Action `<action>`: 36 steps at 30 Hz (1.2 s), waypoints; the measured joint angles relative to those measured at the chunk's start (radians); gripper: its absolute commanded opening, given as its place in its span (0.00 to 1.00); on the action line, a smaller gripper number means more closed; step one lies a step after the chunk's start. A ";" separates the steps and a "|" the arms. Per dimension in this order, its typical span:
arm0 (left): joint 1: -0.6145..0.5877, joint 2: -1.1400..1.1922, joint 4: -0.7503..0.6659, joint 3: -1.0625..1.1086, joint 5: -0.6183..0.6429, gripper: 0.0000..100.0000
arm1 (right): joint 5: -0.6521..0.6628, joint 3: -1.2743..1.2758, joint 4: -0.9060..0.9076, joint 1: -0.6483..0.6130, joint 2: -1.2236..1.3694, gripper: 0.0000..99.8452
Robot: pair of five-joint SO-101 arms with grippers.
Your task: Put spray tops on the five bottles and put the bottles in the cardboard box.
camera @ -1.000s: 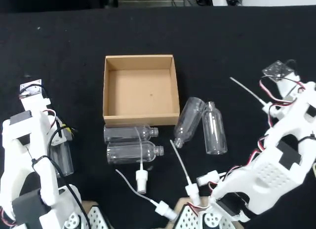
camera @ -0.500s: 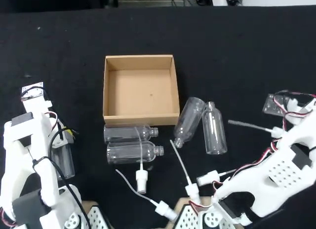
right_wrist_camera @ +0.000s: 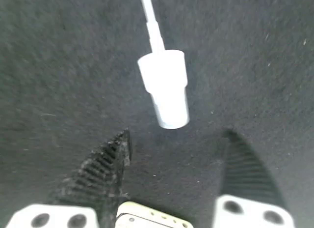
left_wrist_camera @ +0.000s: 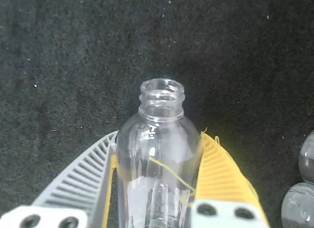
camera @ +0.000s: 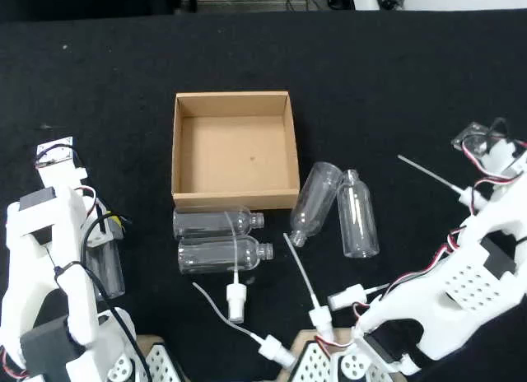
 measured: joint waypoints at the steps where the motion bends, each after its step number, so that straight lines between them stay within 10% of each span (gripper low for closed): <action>1: 0.000 0.000 0.000 0.000 0.000 0.03 | -0.006 -0.018 0.029 -0.005 0.000 0.29; 7: 0.000 0.000 0.000 0.000 0.000 0.03 | -0.295 -0.157 0.199 -0.074 0.000 0.20; 18: 0.000 0.000 0.000 0.000 0.000 0.03 | -1.562 -0.209 0.249 -0.261 0.034 0.18; 36: 0.000 0.000 0.000 0.000 0.000 0.03 | -1.837 -0.374 0.157 -0.290 0.287 0.18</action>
